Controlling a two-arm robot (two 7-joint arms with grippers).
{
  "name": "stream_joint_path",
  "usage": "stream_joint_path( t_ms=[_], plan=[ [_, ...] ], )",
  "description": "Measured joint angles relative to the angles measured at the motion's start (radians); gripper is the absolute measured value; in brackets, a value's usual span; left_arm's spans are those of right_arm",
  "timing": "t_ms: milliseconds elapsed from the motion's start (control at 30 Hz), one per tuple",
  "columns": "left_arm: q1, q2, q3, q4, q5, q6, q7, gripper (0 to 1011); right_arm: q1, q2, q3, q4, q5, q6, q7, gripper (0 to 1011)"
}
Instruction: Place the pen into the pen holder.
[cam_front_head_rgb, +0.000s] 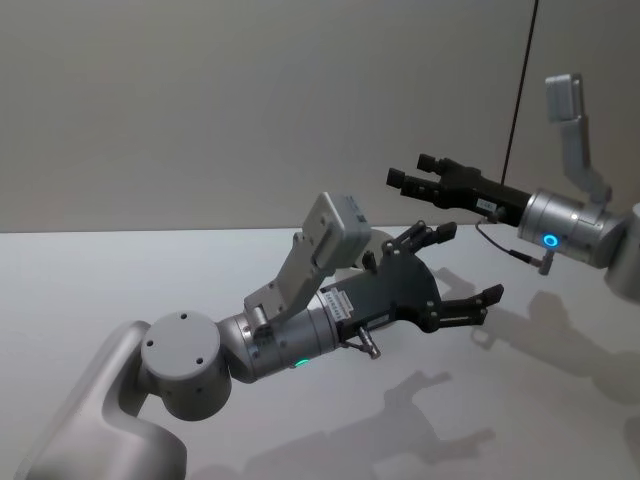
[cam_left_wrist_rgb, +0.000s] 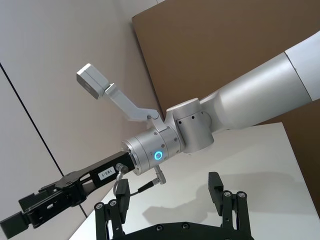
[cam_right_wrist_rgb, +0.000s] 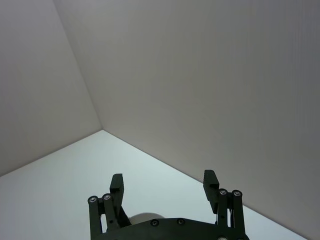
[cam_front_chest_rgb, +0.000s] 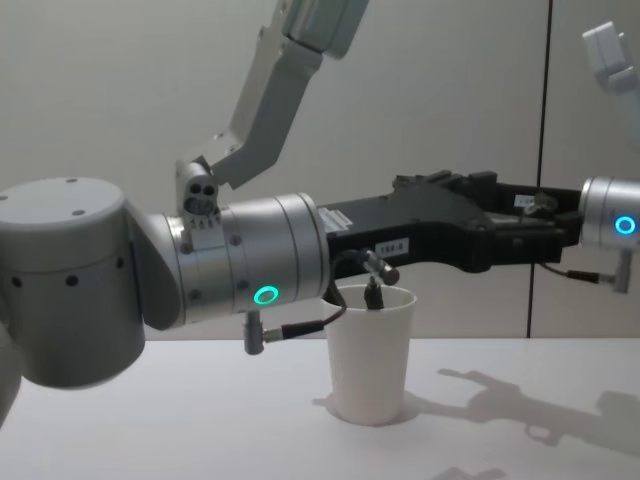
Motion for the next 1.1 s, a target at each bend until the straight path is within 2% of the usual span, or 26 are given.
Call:
stream_joint_path(
  t_ms=[367, 533, 633, 667, 733, 767, 867, 900, 1100],
  plan=[
    [0.0, 0.0, 0.0, 0.0, 0.0, 0.0, 0.0, 1003, -0.006, 0.023, 0.024, -0.015, -0.017, -0.012, -0.002, 1002],
    [0.0, 0.0, 0.0, 0.0, 0.0, 0.0, 0.0, 1003, -0.04, 0.046, 0.039, -0.078, -0.026, -0.002, -0.022, 1002],
    [0.0, 0.0, 0.0, 0.0, 0.0, 0.0, 0.0, 1003, -0.09, 0.068, 0.049, -0.166, -0.031, 0.029, -0.051, 1002],
    [0.0, 0.0, 0.0, 0.0, 0.0, 0.0, 0.0, 1003, -0.116, 0.081, 0.055, -0.224, -0.031, 0.049, -0.068, 1002],
    [0.0, 0.0, 0.0, 0.0, 0.0, 0.0, 0.0, 1003, -0.151, 0.097, 0.061, -0.291, -0.031, 0.071, -0.088, 1002],
    [0.0, 0.0, 0.0, 0.0, 0.0, 0.0, 0.0, 1003, -0.186, 0.113, 0.068, -0.355, -0.031, 0.09, -0.107, 1002],
    [0.0, 0.0, 0.0, 0.0, 0.0, 0.0, 0.0, 1003, -0.232, 0.132, 0.077, -0.439, -0.029, 0.119, -0.136, 1002],
    [0.0, 0.0, 0.0, 0.0, 0.0, 0.0, 0.0, 1003, -0.265, 0.147, 0.083, -0.497, -0.027, 0.135, -0.155, 1002],
    [0.0, 0.0, 0.0, 0.0, 0.0, 0.0, 0.0, 1003, -0.364, 0.191, 0.102, -0.669, -0.016, 0.186, -0.22, 1002]
  ],
)
